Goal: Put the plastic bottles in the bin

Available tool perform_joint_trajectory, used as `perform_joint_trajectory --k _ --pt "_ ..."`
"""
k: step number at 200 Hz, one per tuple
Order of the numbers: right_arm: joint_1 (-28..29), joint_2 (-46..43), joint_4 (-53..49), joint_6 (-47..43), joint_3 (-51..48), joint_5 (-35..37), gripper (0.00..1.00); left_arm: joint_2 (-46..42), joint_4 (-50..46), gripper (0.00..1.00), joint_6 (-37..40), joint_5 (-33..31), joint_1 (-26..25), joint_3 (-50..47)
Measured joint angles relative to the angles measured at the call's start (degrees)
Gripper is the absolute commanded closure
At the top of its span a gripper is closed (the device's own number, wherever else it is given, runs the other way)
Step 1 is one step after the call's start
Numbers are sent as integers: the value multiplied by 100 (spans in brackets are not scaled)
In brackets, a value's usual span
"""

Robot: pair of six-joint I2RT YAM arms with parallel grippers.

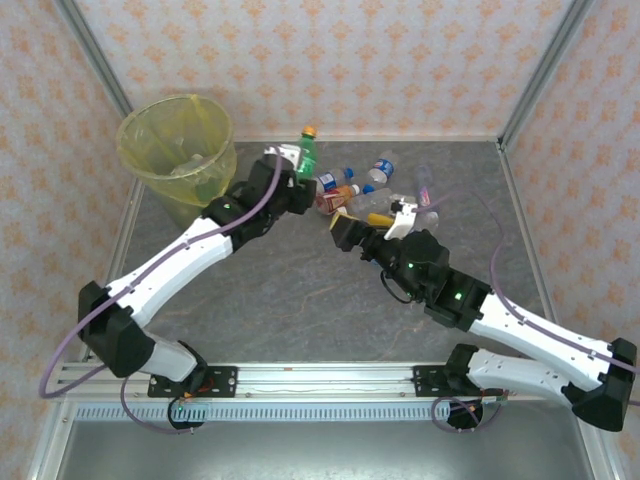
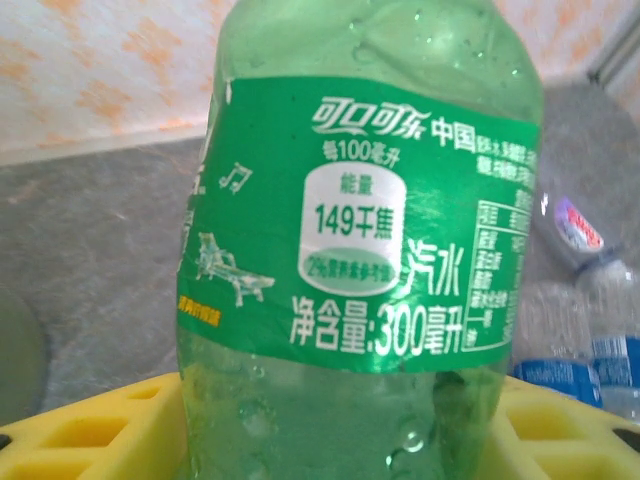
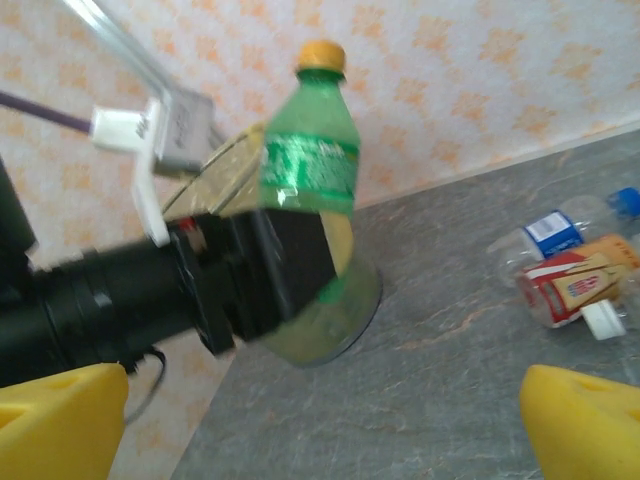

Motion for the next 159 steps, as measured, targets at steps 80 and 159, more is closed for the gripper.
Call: perform_joint_trajectory --k 80,159 --pt "0 699 203 -380 603 -931 0 -741 -7 47 -216 9 1346 184" --pt "0 874 197 -551 809 -1405 0 -350 -284 47 -649 498 3082 1088"
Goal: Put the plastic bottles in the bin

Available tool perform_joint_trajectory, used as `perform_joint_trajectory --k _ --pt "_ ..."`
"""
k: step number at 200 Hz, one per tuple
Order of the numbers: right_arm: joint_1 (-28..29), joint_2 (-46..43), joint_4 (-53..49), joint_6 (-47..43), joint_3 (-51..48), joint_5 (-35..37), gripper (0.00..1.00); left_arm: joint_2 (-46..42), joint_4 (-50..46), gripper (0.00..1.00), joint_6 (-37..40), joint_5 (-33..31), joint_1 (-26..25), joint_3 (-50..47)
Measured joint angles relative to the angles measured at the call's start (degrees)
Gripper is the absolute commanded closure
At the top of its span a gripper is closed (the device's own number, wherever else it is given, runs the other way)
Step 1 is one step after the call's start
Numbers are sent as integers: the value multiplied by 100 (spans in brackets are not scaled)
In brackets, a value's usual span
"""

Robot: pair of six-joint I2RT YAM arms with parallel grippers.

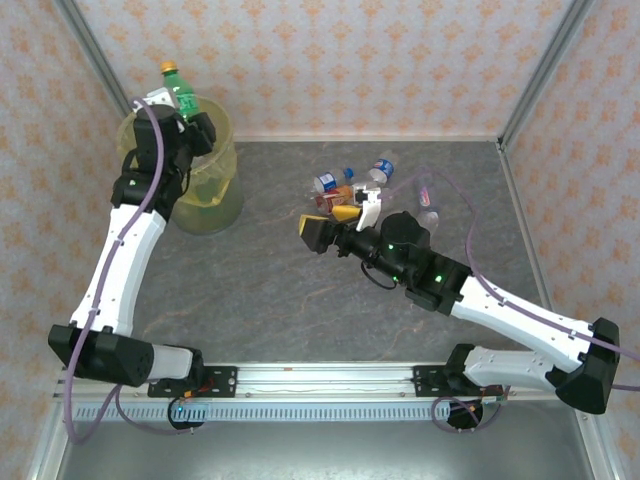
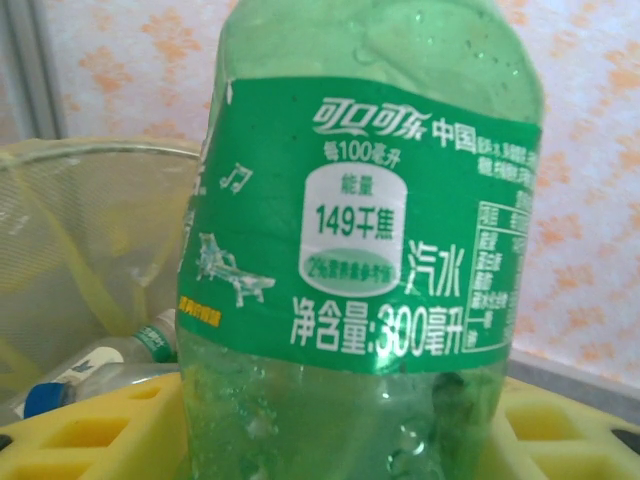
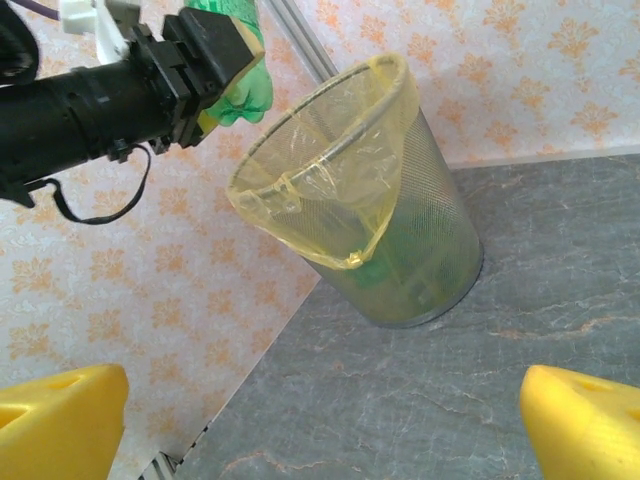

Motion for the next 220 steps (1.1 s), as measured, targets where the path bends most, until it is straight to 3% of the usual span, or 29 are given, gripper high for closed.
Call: perform_joint_trajectory --k 22,42,88,179,220 --pt "0 7 -31 -13 44 -17 0 273 -133 47 -234 254 356 50" --pt "0 9 -39 -22 72 -17 0 466 -313 39 -391 417 483 50" --pt "0 22 -127 -39 81 96 0 525 -492 1 -575 614 503 57" --pt "-48 184 -656 337 271 1364 0 258 -514 1 -619 863 457 55" --pt "-485 105 -1143 997 219 1825 0 92 -468 1 -616 898 -273 50"
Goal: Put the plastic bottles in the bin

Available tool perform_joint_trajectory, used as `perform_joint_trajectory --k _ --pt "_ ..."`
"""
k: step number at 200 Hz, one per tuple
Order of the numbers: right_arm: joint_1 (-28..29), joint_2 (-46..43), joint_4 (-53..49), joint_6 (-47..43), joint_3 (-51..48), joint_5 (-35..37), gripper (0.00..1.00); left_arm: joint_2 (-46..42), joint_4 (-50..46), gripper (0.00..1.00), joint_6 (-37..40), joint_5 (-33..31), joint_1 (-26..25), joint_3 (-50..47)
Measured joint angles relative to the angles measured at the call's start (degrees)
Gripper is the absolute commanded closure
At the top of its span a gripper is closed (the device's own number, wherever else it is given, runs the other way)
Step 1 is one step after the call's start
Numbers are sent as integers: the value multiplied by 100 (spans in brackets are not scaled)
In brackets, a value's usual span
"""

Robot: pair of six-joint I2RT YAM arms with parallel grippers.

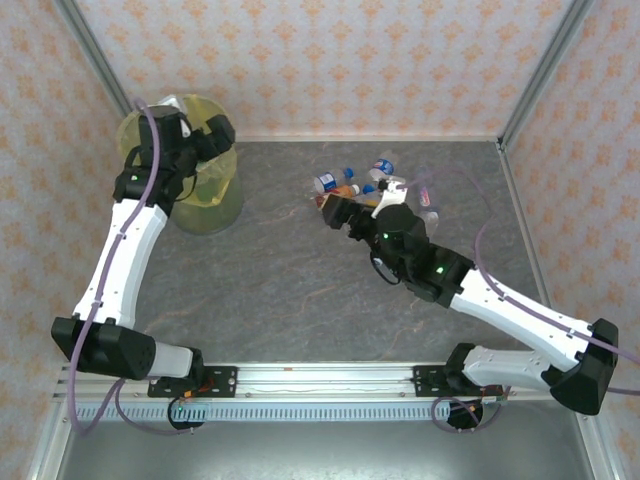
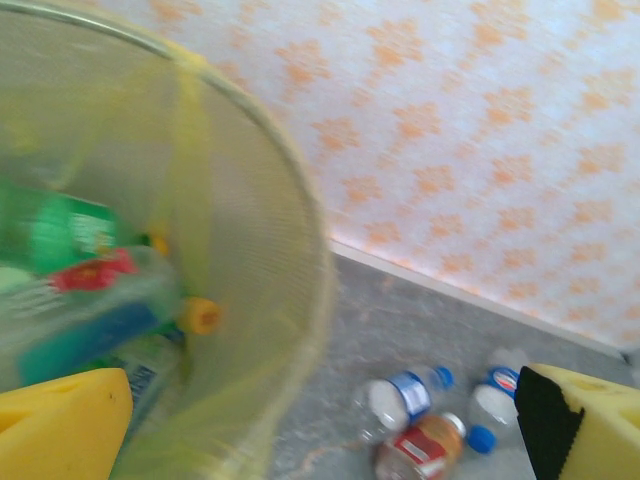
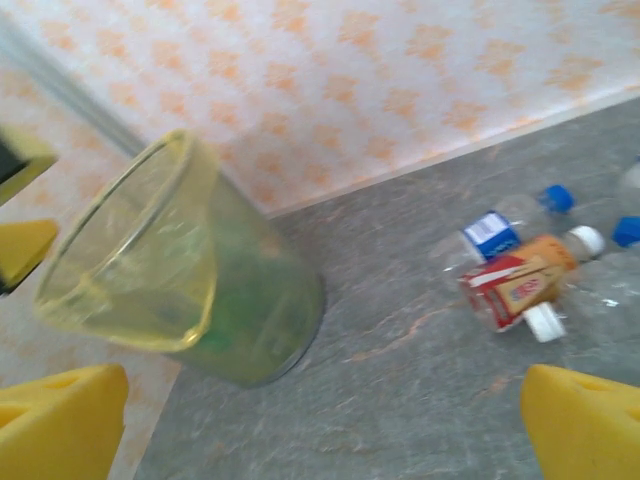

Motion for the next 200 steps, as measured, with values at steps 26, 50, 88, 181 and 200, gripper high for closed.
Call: perform_joint_trajectory --k 26,50,88,181,200 --pt "-271 -101 -334 457 -201 203 4 -22 225 1 0 13 -647 -142" --pt "-496 -149 -529 866 -525 205 8 -31 389 1 0 9 -1178 -387" --pt "-1014 -175 -634 1506 -1244 -170 18 39 472 1 -7 -57 -1926 -579" --pt "-1869 319 105 2562 -2400 -1486 45 131 503 1 22 -481 -2024 -1056" --pt "-1906 586 297 2647 -2435 -1598 47 79 579 1 -4 -330 -1840 -1233"
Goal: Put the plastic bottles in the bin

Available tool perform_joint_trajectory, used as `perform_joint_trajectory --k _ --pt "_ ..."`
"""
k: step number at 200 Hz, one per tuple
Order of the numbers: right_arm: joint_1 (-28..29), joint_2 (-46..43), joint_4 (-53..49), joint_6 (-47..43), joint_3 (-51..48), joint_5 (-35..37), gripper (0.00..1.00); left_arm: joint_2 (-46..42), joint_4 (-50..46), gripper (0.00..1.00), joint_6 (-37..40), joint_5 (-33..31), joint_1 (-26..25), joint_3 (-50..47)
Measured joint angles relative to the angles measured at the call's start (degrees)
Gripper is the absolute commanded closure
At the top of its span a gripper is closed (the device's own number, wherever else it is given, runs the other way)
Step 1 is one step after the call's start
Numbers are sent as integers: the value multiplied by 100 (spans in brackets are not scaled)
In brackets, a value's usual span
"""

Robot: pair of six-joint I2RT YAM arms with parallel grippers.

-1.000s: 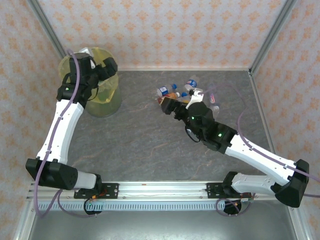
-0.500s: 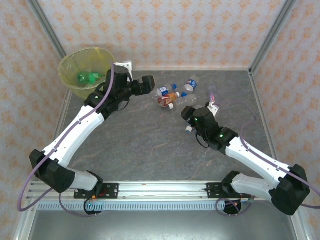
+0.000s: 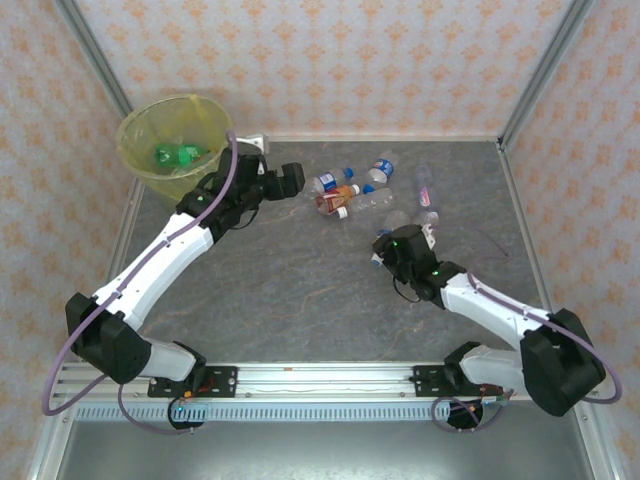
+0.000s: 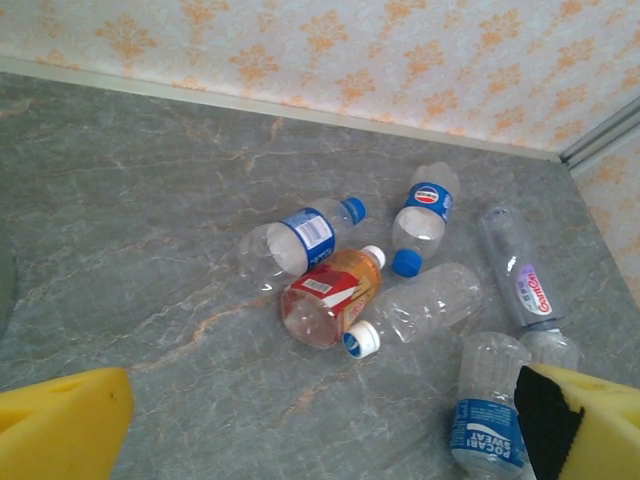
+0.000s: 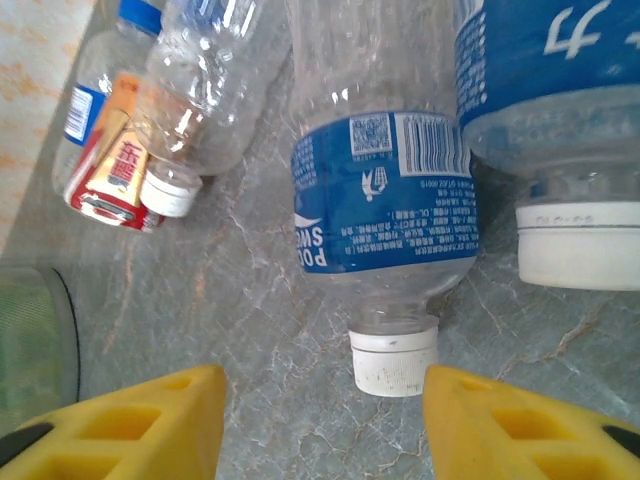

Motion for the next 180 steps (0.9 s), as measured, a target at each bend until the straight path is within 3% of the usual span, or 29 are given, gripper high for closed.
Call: perform_joint_trajectory --k 50,142,180 --pt "-2 662 254 114 0 -101 46 -601 599 1 -339 645 820 -1032" --pt "-50 1414 772 118 0 -96 47 -1113 1132 1 -468 710 815 -1261" --pt "-52 1637 938 9 2 -72 57 -1106 1008 1 -494 778 817 -1248"
